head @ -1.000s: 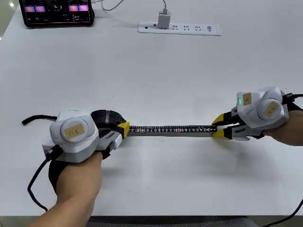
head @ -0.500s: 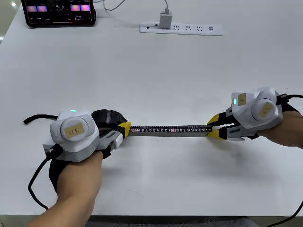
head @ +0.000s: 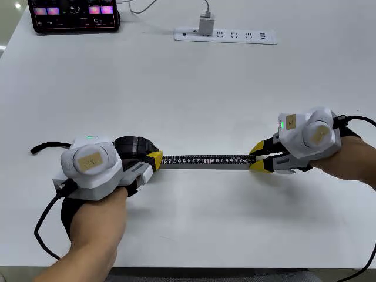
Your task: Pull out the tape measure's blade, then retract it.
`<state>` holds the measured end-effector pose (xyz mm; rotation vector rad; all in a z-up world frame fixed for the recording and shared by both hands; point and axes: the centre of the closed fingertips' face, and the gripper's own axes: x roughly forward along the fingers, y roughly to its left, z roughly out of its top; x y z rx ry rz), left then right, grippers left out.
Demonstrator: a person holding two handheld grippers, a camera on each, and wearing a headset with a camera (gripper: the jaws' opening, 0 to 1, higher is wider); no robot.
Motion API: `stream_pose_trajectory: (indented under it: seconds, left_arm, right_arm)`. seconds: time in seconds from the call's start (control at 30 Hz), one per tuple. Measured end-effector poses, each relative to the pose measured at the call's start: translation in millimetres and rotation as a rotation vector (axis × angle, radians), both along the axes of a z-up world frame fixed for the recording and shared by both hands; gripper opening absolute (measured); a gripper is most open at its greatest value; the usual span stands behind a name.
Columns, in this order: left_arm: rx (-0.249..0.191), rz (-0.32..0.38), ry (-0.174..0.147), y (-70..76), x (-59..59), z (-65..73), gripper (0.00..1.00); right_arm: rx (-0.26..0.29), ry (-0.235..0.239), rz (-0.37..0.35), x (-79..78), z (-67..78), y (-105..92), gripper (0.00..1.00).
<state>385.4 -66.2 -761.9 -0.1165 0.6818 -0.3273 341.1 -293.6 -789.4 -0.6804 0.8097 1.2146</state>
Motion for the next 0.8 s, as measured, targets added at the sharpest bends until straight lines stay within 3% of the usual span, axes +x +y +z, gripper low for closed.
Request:
stream_pose_trajectory:
  seconds: [0.8]
  left_arm:
    - [-0.017,0.001,0.003,0.4,-0.6,0.9,0.58]
  right_arm:
    - [0.026,-0.005,0.032,9.3,0.3,31.4,0.10]
